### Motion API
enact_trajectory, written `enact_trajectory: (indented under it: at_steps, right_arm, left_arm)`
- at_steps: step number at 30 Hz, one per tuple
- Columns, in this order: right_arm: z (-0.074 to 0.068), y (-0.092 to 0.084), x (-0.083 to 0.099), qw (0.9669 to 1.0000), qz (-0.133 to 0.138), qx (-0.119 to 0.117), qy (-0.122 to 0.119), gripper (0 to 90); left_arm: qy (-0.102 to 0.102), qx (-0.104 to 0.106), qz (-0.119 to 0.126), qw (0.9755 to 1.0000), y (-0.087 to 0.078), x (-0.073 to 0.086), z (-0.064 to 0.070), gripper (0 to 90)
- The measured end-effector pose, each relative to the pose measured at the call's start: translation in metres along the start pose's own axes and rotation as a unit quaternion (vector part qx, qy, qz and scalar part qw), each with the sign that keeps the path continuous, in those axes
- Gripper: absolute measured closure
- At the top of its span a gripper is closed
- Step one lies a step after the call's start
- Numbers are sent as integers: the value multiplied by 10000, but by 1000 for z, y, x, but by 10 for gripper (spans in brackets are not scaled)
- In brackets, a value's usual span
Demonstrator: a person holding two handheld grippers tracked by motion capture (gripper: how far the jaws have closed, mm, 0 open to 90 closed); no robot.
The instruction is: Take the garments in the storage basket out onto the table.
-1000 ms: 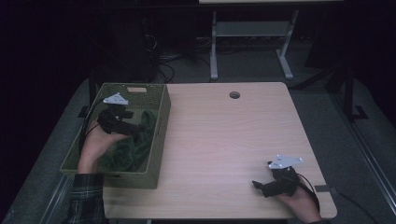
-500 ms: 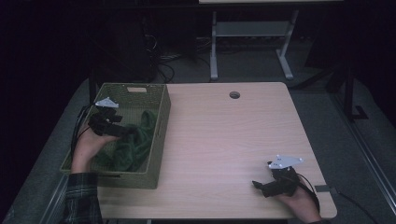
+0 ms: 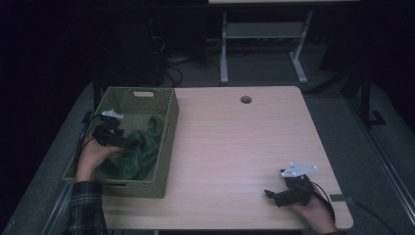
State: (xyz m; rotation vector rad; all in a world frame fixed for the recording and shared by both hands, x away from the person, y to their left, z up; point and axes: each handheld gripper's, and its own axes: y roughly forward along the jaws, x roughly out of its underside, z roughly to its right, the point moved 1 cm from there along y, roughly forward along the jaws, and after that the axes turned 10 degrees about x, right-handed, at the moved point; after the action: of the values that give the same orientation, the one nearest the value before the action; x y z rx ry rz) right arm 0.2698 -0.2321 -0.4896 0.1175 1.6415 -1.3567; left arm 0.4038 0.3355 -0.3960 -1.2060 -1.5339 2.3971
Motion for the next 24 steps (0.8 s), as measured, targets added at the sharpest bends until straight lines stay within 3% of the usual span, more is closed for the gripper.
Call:
enact_trajectory:
  at_steps: [9,19,24]
  right_arm:
    - [0,0,0,10000,-2,0,3,33]
    - [0,0,0,10000,-1,0,3,33]
    - [0,0,0,10000,-2,-1,-3,33]
  left_arm:
    - [-199,-220,-385,9988,11,10,-10,148]
    - [-381,-42,-658,9971,20,15,-13,153]
    - [-429,89,-739,9963,23,17,-13,238]
